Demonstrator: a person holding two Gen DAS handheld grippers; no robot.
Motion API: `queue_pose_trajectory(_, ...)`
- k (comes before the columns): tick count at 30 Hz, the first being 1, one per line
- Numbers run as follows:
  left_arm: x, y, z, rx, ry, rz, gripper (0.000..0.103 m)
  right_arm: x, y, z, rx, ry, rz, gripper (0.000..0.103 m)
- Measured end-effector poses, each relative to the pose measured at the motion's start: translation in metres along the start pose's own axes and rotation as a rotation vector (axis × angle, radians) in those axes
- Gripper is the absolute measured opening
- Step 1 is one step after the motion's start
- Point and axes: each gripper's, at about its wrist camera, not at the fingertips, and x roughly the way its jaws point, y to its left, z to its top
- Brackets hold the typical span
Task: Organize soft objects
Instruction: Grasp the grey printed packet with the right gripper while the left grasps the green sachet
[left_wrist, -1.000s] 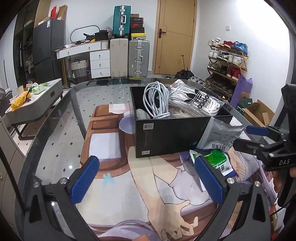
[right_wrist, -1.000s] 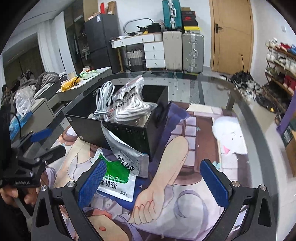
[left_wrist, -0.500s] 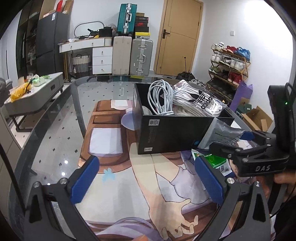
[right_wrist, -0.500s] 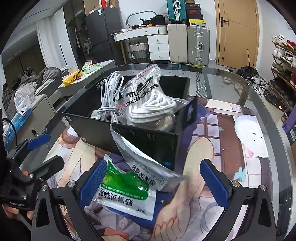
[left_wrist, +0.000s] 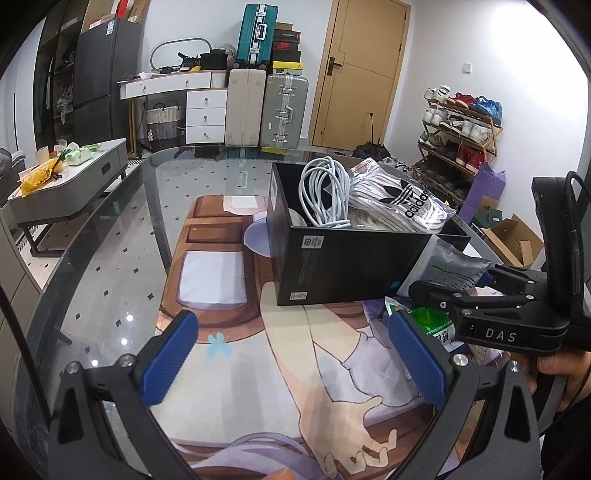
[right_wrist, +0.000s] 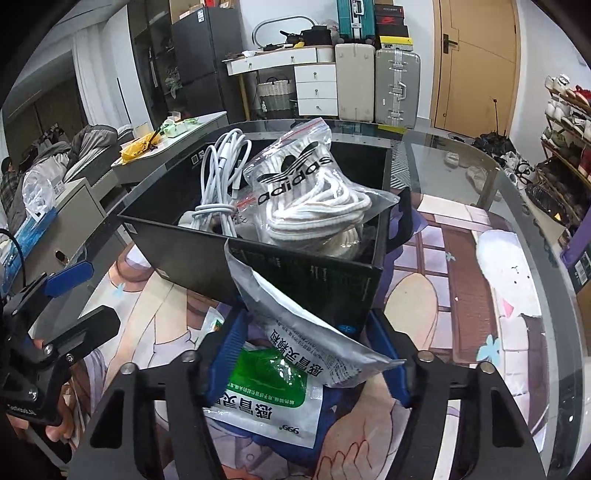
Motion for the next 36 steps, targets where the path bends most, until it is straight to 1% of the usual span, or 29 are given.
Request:
queue_pose_trajectory(2,0.0,0.0,0.0,0.0,0.0,-0.002,0.103,-0.002,-0.003,-0.001,0.002,-0.001,0.006,0.058)
queue_pose_trajectory(3,0.0,0.0,0.0,-0.001,-0.001,-0.001,0.103,-0.004,-0.005,-0.002,0.002,-0.002,0.008,0.056)
queue_pose_trajectory(5,0.001,0.0,0.0,-0.002,0.0,0.0,0.103,-0.007,-0.007,-0.005,0.003,-0.005,0.008,0.048)
queue_pose_trajectory(6,0.001,0.0,0.0,-0.002,0.001,-0.002,0.103,-0.01,-0.009,-0.007,0.005,-0.007,0.011,0.046)
queue_pose_trajectory(8,0.002,0.001,-0.001,-0.002,0.003,-0.001,0.103,-0.014,-0.012,-0.01,0.009,-0.01,0.011,0.035)
queue_pose_trajectory(9,0.002,0.0,-0.001,-0.002,0.003,0.001,0.103,-0.016,-0.014,-0.012,0.012,-0.011,0.009,0.032)
queue_pose_trajectory(11,0.002,0.0,-0.002,0.0,0.004,0.001,0.103,-0.021,-0.018,-0.015,0.018,-0.024,0.016,0.019)
queue_pose_trajectory(14,0.004,0.0,-0.003,0.009,0.008,0.007,0.103,-0.029,-0.023,-0.019,0.028,-0.038,0.02,0.011)
queue_pose_trajectory(17,0.005,-0.002,-0.003,0.021,0.013,0.014,0.103,-0.039,-0.028,-0.022,0.031,-0.061,0.021,0.008)
queue_pose_trajectory(20,0.005,-0.008,-0.004,0.044,0.025,0.008,0.103,-0.052,-0.032,-0.025,0.029,-0.084,0.024,0.006)
queue_pose_trajectory(24,0.01,-0.02,-0.004,0.05,0.063,-0.04,0.103,-0.067,-0.039,-0.028,0.038,-0.108,0.027,0.006)
queue_pose_trajectory(26,0.012,-0.028,-0.004,0.057,0.08,-0.063,0.103,-0.074,-0.043,-0.03,0.051,-0.118,0.029,0.006)
queue_pose_trajectory(31,0.021,-0.063,-0.005,0.129,0.123,-0.074,0.103,-0.084,-0.053,-0.031,0.067,-0.131,0.029,0.006)
queue_pose_trajectory(36,0.034,-0.089,-0.001,0.159,0.172,-0.084,0.103,-0.085,-0.058,-0.032,0.078,-0.131,0.031,0.006)
